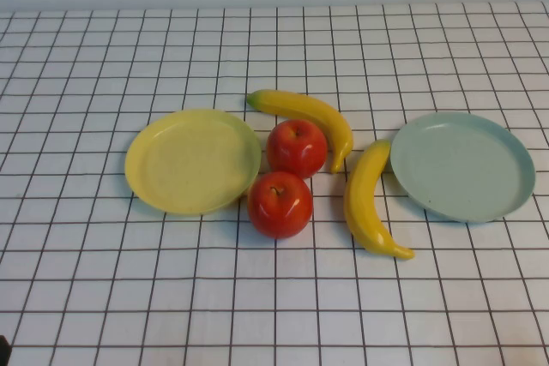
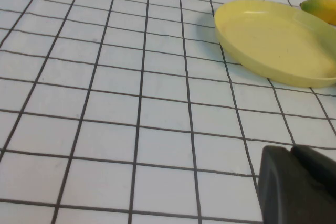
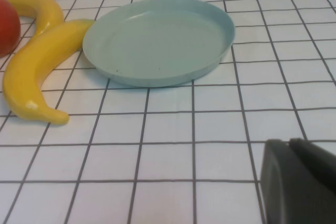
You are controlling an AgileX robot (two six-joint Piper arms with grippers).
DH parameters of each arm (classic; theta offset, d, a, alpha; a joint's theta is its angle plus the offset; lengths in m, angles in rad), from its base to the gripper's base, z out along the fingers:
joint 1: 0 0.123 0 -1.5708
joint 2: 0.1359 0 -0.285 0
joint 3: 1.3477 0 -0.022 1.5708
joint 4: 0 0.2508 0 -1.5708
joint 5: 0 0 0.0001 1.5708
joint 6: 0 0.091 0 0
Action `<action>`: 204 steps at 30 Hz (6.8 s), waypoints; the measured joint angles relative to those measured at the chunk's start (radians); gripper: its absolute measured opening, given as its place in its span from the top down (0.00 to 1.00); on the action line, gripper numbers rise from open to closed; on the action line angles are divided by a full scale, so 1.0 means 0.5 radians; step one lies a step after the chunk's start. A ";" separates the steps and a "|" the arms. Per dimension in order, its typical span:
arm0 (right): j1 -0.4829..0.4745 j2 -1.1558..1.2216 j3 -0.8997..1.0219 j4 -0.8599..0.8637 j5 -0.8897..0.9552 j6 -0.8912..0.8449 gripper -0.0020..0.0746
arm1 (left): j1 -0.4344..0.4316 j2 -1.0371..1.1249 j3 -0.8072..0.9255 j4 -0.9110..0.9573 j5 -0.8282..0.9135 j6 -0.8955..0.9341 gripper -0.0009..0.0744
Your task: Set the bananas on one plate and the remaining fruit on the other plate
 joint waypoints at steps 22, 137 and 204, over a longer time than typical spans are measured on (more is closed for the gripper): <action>0.000 0.000 0.000 0.000 0.000 0.000 0.99 | 0.000 0.000 0.000 0.000 0.000 0.000 0.99; 0.000 0.000 0.000 0.000 0.000 0.000 0.99 | -0.896 3.464 -2.219 -1.380 0.028 2.774 0.14; 0.000 0.000 0.000 0.000 0.000 0.000 0.99 | -0.901 3.541 -2.228 -1.120 -0.050 2.332 0.10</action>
